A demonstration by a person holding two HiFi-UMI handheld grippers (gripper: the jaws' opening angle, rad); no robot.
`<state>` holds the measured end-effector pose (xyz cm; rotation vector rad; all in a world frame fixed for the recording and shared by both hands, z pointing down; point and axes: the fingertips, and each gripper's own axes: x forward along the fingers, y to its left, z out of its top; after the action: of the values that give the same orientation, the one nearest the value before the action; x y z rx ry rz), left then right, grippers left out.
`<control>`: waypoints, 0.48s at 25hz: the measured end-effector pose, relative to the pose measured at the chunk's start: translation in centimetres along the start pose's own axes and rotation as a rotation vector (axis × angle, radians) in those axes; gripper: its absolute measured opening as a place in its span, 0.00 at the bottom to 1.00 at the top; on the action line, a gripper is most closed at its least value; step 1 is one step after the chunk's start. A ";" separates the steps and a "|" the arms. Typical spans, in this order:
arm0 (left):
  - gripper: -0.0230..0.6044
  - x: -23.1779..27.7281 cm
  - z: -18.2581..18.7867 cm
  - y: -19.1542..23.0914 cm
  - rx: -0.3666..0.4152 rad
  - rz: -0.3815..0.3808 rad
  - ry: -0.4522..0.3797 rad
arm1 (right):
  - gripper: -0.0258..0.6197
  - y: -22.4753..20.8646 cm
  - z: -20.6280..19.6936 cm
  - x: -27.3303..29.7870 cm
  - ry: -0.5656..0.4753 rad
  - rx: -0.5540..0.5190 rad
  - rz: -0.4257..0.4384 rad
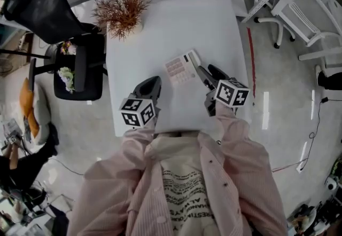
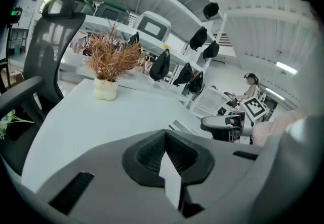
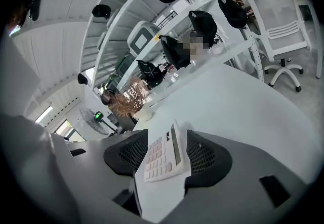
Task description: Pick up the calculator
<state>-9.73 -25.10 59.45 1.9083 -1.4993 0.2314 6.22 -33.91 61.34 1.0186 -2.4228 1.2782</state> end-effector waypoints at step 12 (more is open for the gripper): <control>0.04 3.0 -2.1 2.0 -0.023 -0.011 0.067 | 0.37 -1.6 -3.0 4.3 0.184 -0.043 -0.006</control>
<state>-10.02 -26.38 63.36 1.8722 -1.4414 0.2691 3.75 -34.17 66.20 0.8550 -2.2967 1.2530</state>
